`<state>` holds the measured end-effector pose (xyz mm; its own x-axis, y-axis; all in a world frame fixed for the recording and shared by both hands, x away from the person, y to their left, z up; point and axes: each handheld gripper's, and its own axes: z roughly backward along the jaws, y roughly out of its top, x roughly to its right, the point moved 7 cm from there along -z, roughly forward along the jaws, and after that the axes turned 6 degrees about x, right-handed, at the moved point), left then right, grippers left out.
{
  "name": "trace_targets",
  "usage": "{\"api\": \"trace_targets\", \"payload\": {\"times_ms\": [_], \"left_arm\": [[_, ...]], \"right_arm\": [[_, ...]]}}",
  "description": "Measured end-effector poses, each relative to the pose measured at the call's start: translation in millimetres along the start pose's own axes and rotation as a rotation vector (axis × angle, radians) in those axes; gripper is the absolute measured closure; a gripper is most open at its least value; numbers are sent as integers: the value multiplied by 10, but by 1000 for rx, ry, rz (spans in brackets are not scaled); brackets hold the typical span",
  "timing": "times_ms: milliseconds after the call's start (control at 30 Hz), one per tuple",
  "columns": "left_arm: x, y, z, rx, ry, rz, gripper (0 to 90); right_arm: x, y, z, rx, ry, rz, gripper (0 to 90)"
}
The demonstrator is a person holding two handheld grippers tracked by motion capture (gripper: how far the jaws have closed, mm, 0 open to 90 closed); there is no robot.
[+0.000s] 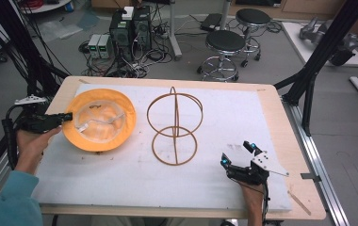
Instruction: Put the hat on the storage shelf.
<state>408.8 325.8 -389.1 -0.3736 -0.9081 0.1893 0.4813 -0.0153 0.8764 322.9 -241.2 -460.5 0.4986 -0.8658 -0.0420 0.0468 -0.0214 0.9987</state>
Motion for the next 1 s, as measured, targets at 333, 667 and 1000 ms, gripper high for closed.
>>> {"api": "trace_targets", "payload": {"times_ms": [333,667,1000], "left_arm": [[40,251,6,31,-4,-38,861],[20,518,31,58,30,-102,862],[-35,539,-11,56,34,-137,862]], "right_arm": [[5,1,2,3,-3,-2,36],[5,2,2,3,0,-8,35],[18,5,4,10,-2,-14,36]]}}
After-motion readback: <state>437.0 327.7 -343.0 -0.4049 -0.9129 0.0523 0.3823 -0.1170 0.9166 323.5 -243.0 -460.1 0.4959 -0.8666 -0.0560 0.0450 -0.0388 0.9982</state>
